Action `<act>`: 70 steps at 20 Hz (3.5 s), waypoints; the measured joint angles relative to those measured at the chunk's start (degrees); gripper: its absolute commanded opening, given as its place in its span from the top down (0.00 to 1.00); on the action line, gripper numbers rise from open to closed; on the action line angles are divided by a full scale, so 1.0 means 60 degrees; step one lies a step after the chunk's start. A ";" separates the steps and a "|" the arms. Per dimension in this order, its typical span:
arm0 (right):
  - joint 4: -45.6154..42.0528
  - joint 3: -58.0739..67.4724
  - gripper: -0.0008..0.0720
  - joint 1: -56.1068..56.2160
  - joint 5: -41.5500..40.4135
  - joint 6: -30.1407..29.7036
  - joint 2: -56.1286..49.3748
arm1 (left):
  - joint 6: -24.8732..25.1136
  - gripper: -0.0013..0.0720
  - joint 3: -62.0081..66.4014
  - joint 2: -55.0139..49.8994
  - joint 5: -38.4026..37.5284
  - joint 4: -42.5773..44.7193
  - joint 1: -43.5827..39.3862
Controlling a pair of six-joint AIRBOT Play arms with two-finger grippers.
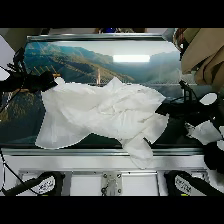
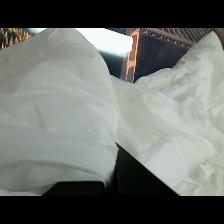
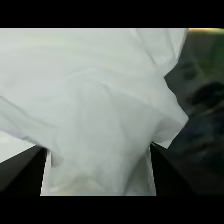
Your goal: Fold the clothes and pants, and hang the long-sleeved shirts on hangers.
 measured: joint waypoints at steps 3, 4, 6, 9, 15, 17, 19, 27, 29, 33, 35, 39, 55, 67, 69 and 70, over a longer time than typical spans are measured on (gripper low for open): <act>0.0583 -0.0262 0.83 0.0441 -0.0761 -0.0062 -0.0280 | 0.0004 0.96 0.0000 0.0000 -0.0004 0.0000 0.0000; 0.0688 -0.0299 0.97 0.0601 -0.0969 -0.0102 -0.0357 | 0.0004 0.96 0.0000 0.0000 -0.0004 0.0000 0.0000; 0.0831 -0.0262 0.97 0.0809 -0.1246 -0.0273 -0.0404 | 0.0004 0.96 0.0000 0.0029 -0.0004 0.0000 0.0007; 0.0623 0.0514 0.97 0.0608 -0.1202 -0.0415 -0.0022 | -0.0047 0.96 0.0412 0.0415 -0.0004 0.0000 0.0124; 0.0390 0.4058 0.97 -0.0572 -0.0586 -0.0361 0.2062 | -0.0120 0.96 0.3122 0.2317 0.0233 -0.0025 0.0244; 0.0375 0.4998 0.97 -0.0754 -0.0514 -0.0259 0.2841 | -0.0149 0.96 0.3909 0.3045 0.0495 -0.0029 0.0197; 0.0372 0.5603 0.97 -0.0845 -0.0474 -0.0142 0.3566 | -0.0149 0.96 0.4503 0.3727 0.0820 -0.0025 0.0171; 0.0335 0.6211 0.97 -0.0936 -0.1730 0.0718 0.5257 | -0.0178 0.96 0.5224 0.5162 0.1883 0.0044 0.0160; 0.0335 0.6237 0.97 -0.0936 -0.2259 0.0940 0.5399 | -0.0178 0.96 0.5249 0.5191 0.2087 0.0044 0.0160; 0.0331 0.6251 0.97 -0.0940 -0.3144 0.1421 0.5417 | -0.0288 0.96 0.5268 0.4860 0.2415 0.0004 0.0157; 0.0331 0.6255 0.97 -0.0940 -0.3289 0.1738 0.5217 | -0.0368 0.96 0.5268 0.4382 0.2291 0.0000 0.0157; 0.0302 0.6255 0.97 -0.0940 -0.2732 0.2146 0.4207 | -0.0608 0.96 0.5260 0.2820 0.1064 0.0000 0.0157; -0.2874 0.1996 0.72 0.0951 0.0965 0.2269 0.4047 | -0.0106 0.71 -0.1840 0.3111 -0.1843 0.0084 0.0149; -0.3024 0.1275 0.01 0.1158 0.1632 0.3111 0.5235 | 0.0149 0.00 -0.3789 0.5293 -0.1668 -0.0004 0.0007; -0.3031 0.1326 0.01 0.0936 0.1504 0.3133 0.4645 | 0.0157 0.00 -0.3151 0.4648 -0.1617 -0.0029 -0.0444; -0.3027 0.1337 0.01 0.0747 0.1450 0.3089 0.4240 | 0.0193 0.00 -0.2816 0.4186 -0.1574 -0.0029 -0.0827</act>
